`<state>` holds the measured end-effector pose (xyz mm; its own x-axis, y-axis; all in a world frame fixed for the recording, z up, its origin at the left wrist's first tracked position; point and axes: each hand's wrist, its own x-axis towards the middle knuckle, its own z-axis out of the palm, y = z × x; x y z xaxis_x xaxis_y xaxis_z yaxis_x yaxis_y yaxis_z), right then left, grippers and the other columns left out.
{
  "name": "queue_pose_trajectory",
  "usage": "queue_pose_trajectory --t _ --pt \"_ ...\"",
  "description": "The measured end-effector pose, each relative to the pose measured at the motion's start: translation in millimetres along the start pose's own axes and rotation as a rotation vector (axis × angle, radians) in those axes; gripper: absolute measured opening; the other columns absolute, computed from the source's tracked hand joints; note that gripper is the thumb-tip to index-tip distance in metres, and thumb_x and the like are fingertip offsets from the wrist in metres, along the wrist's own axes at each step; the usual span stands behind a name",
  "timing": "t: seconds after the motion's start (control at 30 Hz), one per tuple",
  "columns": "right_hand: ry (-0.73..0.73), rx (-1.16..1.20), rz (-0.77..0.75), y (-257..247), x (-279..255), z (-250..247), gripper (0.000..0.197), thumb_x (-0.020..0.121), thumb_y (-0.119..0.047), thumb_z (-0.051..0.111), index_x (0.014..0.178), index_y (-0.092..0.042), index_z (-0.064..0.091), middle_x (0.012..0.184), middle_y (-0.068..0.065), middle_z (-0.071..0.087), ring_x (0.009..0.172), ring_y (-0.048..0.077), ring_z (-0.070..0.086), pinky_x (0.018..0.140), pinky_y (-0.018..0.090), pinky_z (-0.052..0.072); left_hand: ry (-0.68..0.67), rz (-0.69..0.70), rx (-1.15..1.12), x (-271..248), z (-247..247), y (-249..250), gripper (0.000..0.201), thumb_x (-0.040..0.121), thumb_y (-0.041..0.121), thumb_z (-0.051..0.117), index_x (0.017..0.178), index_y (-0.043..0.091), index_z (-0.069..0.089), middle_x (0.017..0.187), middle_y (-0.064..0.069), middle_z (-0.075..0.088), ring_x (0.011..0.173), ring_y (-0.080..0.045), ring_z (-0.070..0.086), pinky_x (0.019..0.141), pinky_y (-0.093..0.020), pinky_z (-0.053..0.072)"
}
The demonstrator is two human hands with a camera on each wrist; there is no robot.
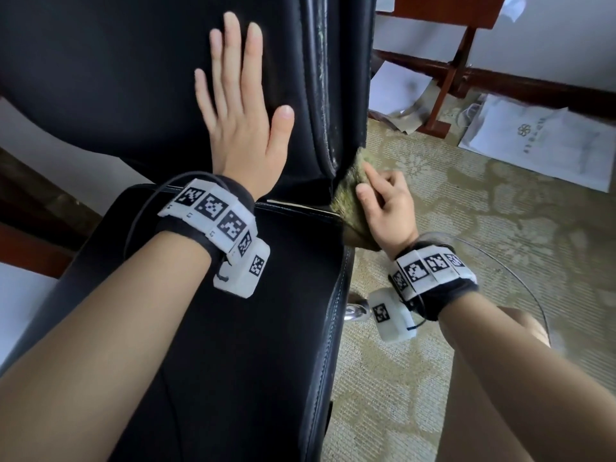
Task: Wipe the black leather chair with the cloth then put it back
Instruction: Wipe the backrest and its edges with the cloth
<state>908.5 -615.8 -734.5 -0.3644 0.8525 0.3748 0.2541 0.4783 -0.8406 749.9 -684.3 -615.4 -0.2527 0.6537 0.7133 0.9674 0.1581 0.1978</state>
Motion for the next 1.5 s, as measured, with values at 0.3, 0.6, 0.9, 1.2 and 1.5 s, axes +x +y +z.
queue_pose_trajectory --t 0.3,0.6,0.9,1.2,1.5 --pt "-0.047 0.068 0.127 13 3 35 0.034 0.090 -0.009 0.056 0.122 0.005 0.056 0.094 0.008 0.037 0.085 0.010 0.040 0.076 -0.006 0.025 -0.026 -0.075 -0.008 -6 14 -1 0.066 0.089 0.023 0.032 0.144 -0.008 0.014 0.150 -0.033 0.011 0.140 -0.045 0.007 0.111 -0.057 -0.003" --pt "0.002 0.216 0.324 1 -13 21 0.039 0.091 -0.014 0.056 0.130 -0.008 0.052 0.093 -0.002 0.042 0.082 -0.002 0.044 0.080 -0.007 0.024 -0.038 -0.063 0.005 -8 9 -2 0.066 0.088 0.019 0.033 0.144 -0.009 0.014 0.150 -0.033 0.011 0.140 -0.046 0.008 0.111 -0.057 -0.001" --pt "0.032 0.374 0.462 -24 -4 50 0.043 0.097 -0.016 0.044 0.139 -0.010 0.039 0.128 0.008 0.049 0.111 0.000 0.037 0.106 0.011 0.019 -0.053 -0.060 0.015 -8 9 -3 0.063 0.092 0.021 0.032 0.144 -0.008 0.014 0.150 -0.032 0.012 0.140 -0.044 0.008 0.111 -0.055 0.000" --pt "0.047 0.382 0.699 -2 -35 35 0.046 0.093 -0.019 0.052 0.138 -0.013 0.044 0.138 0.010 0.047 0.129 0.020 0.042 0.110 0.025 0.026 -0.080 -0.096 0.050 -10 3 1 0.068 0.085 0.017 0.034 0.145 -0.007 0.013 0.152 -0.030 0.010 0.141 -0.041 0.007 0.112 -0.055 0.000" --pt "0.337 0.305 0.462 -28 -20 59 0.033 0.086 -0.009 0.063 0.118 -0.011 0.064 0.100 0.008 0.055 0.089 0.009 0.052 0.078 -0.006 0.028 -0.057 -0.091 0.066 -9 7 -1 0.071 0.081 0.012 0.038 0.144 -0.010 0.013 0.150 -0.032 0.011 0.141 -0.044 0.008 0.112 -0.056 0.001"
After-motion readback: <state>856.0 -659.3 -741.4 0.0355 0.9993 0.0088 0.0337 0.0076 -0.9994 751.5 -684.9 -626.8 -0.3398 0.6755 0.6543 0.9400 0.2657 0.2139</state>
